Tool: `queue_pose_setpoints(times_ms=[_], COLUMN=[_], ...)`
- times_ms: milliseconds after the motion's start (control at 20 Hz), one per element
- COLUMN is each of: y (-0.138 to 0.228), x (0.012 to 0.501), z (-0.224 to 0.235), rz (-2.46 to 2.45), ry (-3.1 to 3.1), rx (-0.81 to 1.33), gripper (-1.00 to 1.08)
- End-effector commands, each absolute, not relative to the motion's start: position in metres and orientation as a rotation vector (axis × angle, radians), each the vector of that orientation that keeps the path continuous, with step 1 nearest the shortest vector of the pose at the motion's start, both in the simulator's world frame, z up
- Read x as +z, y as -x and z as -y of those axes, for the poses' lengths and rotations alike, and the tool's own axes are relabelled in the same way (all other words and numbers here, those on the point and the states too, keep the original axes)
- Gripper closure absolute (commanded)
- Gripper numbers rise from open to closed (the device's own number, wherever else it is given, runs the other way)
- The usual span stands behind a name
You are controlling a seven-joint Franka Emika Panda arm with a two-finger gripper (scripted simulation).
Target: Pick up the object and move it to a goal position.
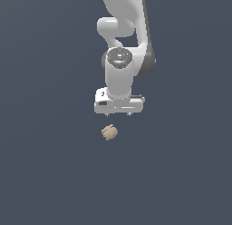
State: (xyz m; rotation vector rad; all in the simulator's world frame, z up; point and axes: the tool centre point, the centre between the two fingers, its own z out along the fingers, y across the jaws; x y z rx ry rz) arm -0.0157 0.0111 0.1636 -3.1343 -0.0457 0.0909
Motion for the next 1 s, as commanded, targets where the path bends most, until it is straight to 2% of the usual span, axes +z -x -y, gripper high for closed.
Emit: queue_pose_setpoints(times_ms=[0, 450, 950], y=[0.016, 0.008, 0.008], x=[0.164, 0.181, 0.179], z=[-0.011, -0.020, -0.018], rz=[0.046, 0.075, 0.092], ry=[3.134, 3.143, 3.143], rx=[0.091, 0.075, 0.074], gripper=[-0.92, -0.92, -0.92])
